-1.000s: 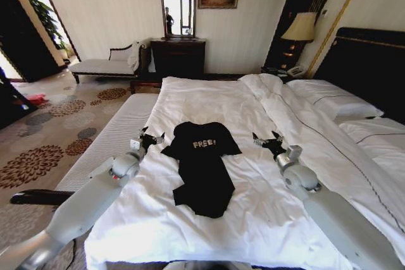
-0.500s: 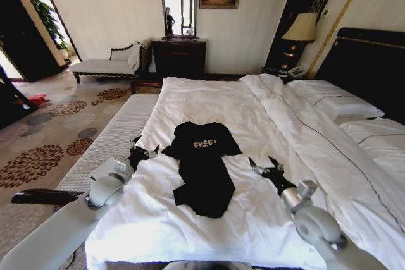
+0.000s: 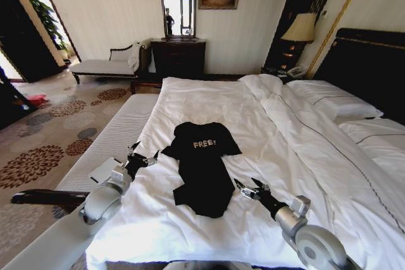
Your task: Fold the clothes on the bed.
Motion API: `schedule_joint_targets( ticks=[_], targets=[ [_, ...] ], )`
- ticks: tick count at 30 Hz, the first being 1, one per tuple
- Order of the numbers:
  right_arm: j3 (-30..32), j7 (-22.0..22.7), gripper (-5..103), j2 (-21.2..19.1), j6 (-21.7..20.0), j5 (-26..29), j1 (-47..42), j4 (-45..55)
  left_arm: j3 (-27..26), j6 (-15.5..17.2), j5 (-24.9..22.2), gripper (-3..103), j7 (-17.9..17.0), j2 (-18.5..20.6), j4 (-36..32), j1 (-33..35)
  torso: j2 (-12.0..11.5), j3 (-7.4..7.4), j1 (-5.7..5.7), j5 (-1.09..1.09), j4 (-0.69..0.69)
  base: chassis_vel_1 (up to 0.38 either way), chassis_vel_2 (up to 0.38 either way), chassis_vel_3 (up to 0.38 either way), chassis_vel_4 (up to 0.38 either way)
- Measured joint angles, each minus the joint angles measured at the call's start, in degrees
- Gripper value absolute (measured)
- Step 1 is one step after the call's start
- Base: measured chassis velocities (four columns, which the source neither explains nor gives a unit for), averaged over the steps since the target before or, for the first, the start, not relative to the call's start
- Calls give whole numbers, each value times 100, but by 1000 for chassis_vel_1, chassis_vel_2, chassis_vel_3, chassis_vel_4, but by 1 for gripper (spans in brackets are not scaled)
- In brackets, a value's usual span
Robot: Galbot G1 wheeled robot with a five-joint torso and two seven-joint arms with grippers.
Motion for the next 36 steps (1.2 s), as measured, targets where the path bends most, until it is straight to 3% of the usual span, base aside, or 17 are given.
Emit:
schedule_joint_targets(
  ticks=[4,9,15,36],
  targets=[
    [-107,0,102,-53,-180,149,66,-276,96,10,-6,100,4,35,-1,0,0,0,0,0,-2,0,0,0,0],
    [-196,-35,96,-129,-273,261,147,-468,195,11,43,100,35,40,-17,122,0,0,0,0,-1,0,0,0,0],
    [-341,-36,95,-172,-342,321,267,-553,262,15,59,100,40,-26,-25,155,0,0,0,-1,-1,0,0,0,0],
    [-1425,26,91,-348,-569,339,1144,-882,338,49,-43,100,70,52,-117,89,-1,0,0,-1,-2,0,0,0,0]
  ],
)
